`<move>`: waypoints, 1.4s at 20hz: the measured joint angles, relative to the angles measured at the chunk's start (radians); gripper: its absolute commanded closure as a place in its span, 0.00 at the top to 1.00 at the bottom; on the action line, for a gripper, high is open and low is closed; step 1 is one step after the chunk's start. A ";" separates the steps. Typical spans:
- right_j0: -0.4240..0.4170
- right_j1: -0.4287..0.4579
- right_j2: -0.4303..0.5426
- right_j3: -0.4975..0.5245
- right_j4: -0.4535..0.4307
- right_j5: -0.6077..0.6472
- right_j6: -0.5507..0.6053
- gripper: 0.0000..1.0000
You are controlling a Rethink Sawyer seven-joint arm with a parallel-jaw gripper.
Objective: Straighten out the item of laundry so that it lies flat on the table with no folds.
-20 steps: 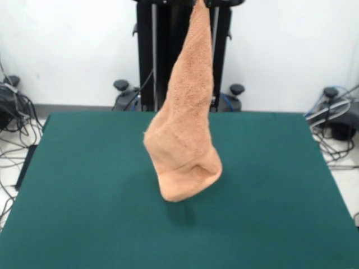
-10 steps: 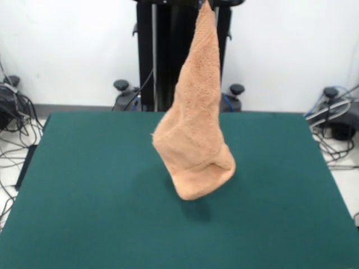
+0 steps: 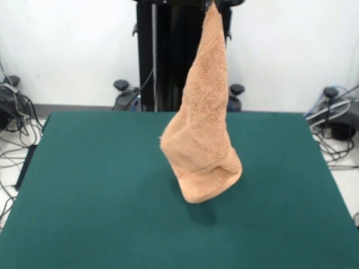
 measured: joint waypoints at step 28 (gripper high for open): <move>0.050 0.134 0.003 -0.009 0.000 -0.049 0.000 0.00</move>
